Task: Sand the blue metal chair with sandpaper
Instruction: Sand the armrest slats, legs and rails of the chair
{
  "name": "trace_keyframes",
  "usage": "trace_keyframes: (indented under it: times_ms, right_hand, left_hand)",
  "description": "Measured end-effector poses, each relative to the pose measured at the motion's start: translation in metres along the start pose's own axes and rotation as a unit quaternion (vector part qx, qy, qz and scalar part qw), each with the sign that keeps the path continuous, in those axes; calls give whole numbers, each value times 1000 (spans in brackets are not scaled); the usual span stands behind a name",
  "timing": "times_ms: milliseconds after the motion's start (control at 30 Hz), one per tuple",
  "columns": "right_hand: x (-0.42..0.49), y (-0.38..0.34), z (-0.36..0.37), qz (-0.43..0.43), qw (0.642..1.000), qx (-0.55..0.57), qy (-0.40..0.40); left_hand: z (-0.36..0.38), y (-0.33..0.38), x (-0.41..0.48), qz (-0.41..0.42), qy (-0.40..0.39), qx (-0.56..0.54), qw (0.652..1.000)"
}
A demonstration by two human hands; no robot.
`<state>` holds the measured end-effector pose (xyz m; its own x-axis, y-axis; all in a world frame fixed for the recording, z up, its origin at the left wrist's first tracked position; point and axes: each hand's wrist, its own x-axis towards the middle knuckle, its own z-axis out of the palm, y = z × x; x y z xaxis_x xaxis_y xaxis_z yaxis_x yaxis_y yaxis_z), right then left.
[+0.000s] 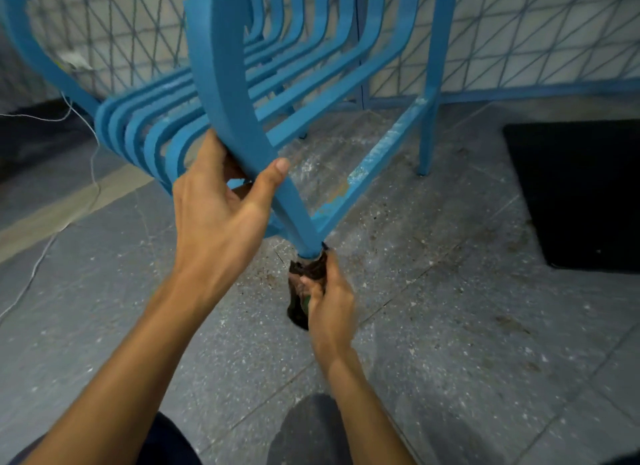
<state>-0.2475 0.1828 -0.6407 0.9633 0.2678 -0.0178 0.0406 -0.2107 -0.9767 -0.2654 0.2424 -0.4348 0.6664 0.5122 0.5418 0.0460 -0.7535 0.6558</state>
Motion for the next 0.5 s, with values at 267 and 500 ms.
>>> trace_keyframes:
  times_ms: [267, 500]
  right_hand:
    - [2, -33, 14, -30, 967, -153, -201]
    - [29, -103, -54, -25, 988, -77, -133]
  left_hand:
    - [-57, -55, 1, -57, 80, -29, 995]
    - [-50, -69, 10, -57, 197, -76, 976]
